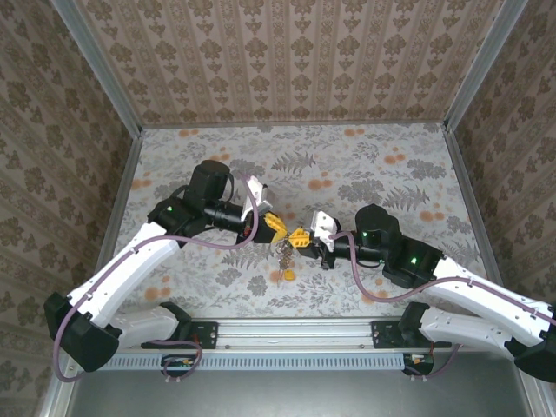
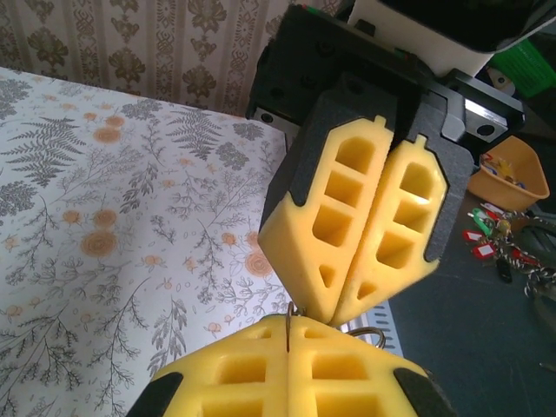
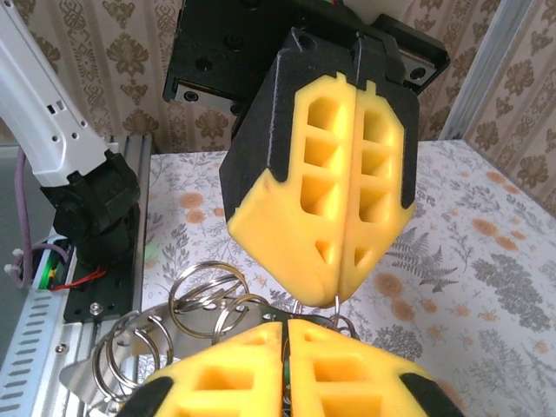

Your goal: Put the keys on the keyring

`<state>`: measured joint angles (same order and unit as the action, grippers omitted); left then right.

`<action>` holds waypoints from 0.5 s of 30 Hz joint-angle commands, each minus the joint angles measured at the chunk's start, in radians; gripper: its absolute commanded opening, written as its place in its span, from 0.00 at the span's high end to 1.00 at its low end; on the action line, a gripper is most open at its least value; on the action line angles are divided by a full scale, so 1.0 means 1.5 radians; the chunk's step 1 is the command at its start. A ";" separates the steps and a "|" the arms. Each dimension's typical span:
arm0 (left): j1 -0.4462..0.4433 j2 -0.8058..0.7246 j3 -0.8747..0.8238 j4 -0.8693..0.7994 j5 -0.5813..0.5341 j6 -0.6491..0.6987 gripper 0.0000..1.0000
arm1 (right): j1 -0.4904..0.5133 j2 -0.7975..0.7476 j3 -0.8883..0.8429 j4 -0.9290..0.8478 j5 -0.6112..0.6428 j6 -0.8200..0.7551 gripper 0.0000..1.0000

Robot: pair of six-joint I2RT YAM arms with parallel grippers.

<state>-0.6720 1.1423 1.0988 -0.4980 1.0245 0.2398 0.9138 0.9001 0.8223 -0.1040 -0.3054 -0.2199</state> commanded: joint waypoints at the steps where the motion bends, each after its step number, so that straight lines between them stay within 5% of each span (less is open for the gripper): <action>1: 0.011 -0.023 0.002 0.063 0.016 -0.013 1.00 | 0.006 -0.011 -0.004 -0.021 -0.025 0.012 0.82; 5: 0.011 -0.021 0.001 0.062 0.010 -0.013 1.00 | 0.006 -0.021 -0.009 -0.015 -0.022 0.016 0.71; 15: 0.008 -0.026 0.000 0.035 -0.003 0.017 1.00 | -0.011 -0.070 -0.017 -0.003 0.039 0.059 0.71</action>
<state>-0.6594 1.1366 1.0988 -0.4564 1.0046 0.2379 0.9108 0.8257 0.8062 -0.1165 -0.2905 -0.1757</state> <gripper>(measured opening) 0.045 0.293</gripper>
